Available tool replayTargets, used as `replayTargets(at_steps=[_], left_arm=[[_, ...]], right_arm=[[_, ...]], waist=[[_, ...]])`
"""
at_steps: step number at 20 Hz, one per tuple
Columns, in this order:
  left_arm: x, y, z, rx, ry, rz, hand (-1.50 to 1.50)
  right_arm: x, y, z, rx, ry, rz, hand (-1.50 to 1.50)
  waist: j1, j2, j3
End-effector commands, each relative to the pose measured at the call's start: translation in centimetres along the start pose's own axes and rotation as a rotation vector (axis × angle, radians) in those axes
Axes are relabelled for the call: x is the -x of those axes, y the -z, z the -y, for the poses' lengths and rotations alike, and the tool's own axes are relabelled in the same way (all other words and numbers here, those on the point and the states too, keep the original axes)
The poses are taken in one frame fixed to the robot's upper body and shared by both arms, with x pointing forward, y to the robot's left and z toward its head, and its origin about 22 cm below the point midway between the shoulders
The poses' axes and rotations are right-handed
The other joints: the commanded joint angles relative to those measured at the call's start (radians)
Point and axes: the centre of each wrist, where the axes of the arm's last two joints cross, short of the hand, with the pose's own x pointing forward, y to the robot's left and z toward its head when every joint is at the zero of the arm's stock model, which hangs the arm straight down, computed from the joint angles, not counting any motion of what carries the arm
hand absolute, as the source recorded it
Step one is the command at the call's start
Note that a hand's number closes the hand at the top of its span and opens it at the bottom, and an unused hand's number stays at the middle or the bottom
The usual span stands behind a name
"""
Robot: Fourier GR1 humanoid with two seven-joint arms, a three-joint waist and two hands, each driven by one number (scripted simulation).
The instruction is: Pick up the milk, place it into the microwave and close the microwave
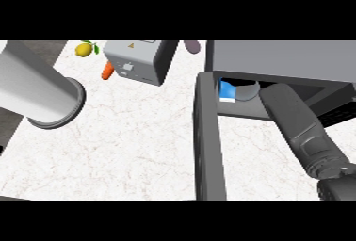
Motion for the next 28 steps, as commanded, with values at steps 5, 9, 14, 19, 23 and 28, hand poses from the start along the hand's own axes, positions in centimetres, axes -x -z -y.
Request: replayTargets(at_steps=[5, 9, 14, 19, 23, 28], left_arm=[[0.8, 1.6, 1.3, 0.070, -0.043, 0.000, -1.50], [1.0, 1.9, 3.2, 0.117, -0.065, 0.008, -1.50], [0.9, 2.4, 5.2, 0.150, -0.093, -0.017, 1.50], [1.5, 3.6, 7.0, 0.189, -0.124, -0.040, 1.50], [2.8, 5.5, 8.1, 0.209, -0.124, -0.062, 1.50], [1.0, 5.2, 10.5, 0.258, -0.118, -0.102, 1.50]], right_arm=[[0.8, -1.6, -1.0, -0.051, 0.298, -0.009, -1.50], [2.6, -3.2, -0.4, -0.057, 0.387, -0.068, -1.50], [4.2, -5.6, -0.9, -0.124, 0.534, -0.078, -1.50], [5.1, -9.3, -3.0, -0.134, 0.660, -0.089, -1.50], [5.8, -11.0, -3.3, -0.126, 0.687, -0.102, -1.50], [6.3, -15.1, -4.5, -0.175, 0.672, -0.102, -1.50]], waist=[[-0.046, -0.021, -0.003], [-0.057, -0.029, -0.004], [-0.077, -0.041, -0.005], [-0.095, -0.048, -0.006], [-0.108, -0.053, -0.007], [-0.131, -0.065, -0.008]])
